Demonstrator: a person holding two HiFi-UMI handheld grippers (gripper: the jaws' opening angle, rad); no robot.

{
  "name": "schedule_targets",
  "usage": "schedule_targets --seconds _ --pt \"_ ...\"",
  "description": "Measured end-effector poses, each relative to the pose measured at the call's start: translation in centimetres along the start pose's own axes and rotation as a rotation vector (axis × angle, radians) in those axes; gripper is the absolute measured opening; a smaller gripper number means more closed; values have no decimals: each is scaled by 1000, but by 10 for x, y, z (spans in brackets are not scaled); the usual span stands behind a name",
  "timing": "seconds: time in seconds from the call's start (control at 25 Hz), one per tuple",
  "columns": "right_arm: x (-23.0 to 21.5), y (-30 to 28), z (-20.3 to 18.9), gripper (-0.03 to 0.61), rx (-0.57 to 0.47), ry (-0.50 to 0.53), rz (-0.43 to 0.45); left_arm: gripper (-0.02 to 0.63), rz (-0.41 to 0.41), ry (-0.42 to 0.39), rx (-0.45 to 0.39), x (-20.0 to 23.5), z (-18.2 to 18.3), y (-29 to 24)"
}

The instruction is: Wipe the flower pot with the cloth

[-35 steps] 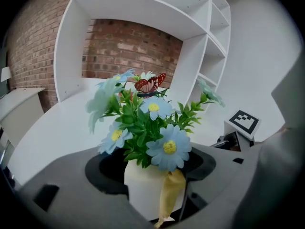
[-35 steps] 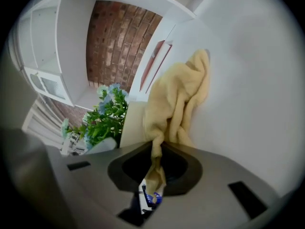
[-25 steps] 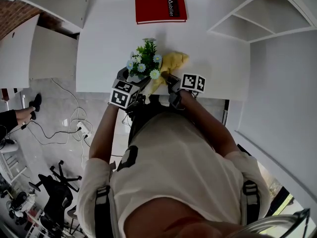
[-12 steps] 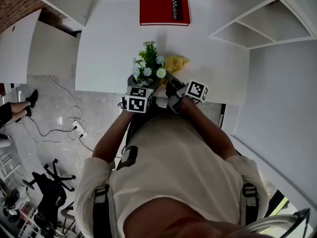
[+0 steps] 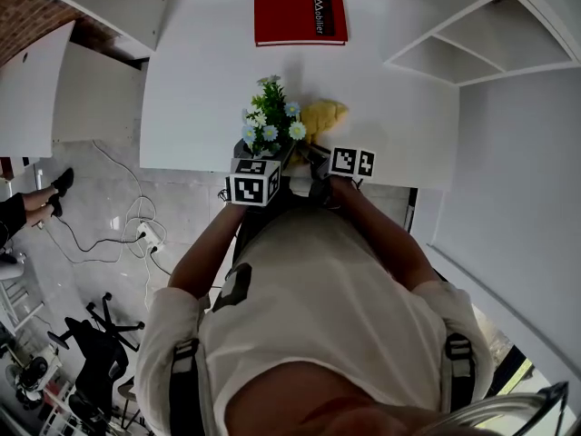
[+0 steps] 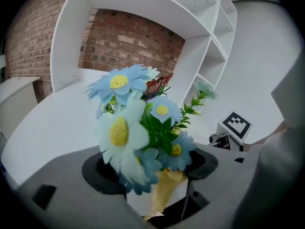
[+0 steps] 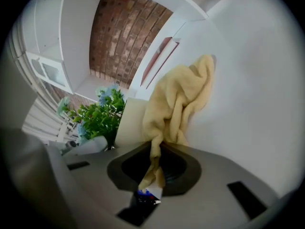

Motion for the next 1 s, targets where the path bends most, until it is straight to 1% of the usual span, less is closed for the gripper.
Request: schedule_targets --seconds 0.08,0.16,0.2,0.32,0.36,0.44,0.52,0.68,0.76,1.0 --pt "-2 2 2 55 1 -3 -11 344 -14 -3 12 -1 -2 1" --pt "1 6 7 55 -31 -38 4 343 -37 -13 25 -3 -5 3" --pt "6 9 11 55 -53 -54 33 344 -51 -11 28 -3 -6 3" --pt "30 21 27 55 -123 -91 169 342 -90 15 29 -7 -9 4" --pt "35 24 30 55 -138 -97 194 342 -99 17 30 -8 -10 4" --pt "37 26 33 55 -155 -101 207 342 -102 7 32 -11 -12 4" --pt "32 24 33 57 -160 -106 192 342 -96 -7 33 -12 -13 3" --pt "11 13 19 55 -136 -133 107 342 -96 -25 32 -11 -11 2" --pt "3 8 14 57 -122 -141 78 342 -88 -41 28 -9 -10 1" --pt "-3 1 15 55 -55 -59 8 342 -75 -73 35 -6 -7 -4"
Point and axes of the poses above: the fingertips, and each gripper's own axes: y backward along the fingers, x to its left, z out of its top, the point moved 4 cm from there along y, backward along the fingers, and after that the axes turned 1 degree about x, right-handed, at the moved point
